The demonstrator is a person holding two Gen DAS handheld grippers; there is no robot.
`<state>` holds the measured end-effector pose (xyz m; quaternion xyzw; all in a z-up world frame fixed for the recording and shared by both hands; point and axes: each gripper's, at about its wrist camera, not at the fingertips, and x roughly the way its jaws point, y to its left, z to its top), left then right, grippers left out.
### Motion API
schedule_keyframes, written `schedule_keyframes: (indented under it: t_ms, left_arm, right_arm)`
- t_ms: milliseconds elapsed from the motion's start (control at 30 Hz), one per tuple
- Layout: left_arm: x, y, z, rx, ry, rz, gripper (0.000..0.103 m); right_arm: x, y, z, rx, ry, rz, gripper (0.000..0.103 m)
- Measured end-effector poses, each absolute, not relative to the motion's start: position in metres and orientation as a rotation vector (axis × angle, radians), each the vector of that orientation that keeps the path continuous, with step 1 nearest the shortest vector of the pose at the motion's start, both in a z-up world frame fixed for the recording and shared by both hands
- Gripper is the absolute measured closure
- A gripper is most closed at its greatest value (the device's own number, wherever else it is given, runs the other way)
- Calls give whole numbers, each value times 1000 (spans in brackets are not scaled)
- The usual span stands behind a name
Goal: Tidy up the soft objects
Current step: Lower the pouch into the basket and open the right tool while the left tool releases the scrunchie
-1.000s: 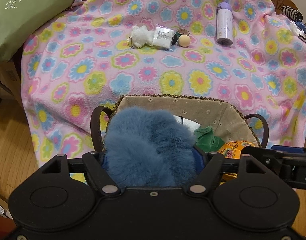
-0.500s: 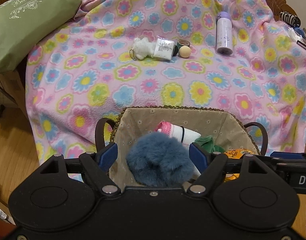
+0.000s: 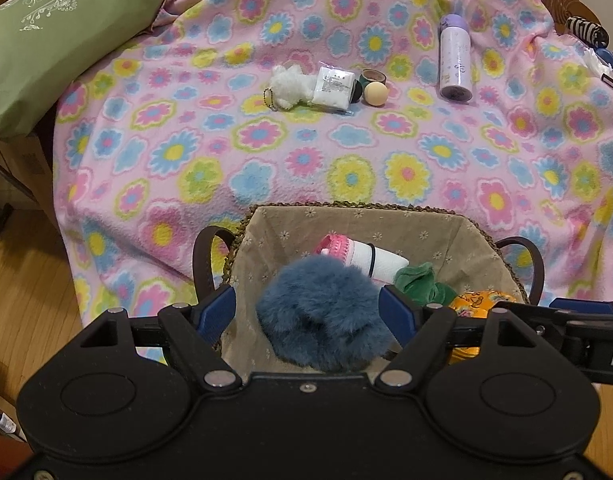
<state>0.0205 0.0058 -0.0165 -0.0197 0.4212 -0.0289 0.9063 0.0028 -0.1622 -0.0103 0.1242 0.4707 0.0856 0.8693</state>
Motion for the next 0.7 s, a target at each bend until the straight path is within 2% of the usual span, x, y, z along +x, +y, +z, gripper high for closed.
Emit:
schedule_keyframes:
  t_ms: [700]
  left_arm:
    - [20,7,-19,-38,885,-52,29]
  right_arm:
    - [3,-163,-10,261,987,180,26]
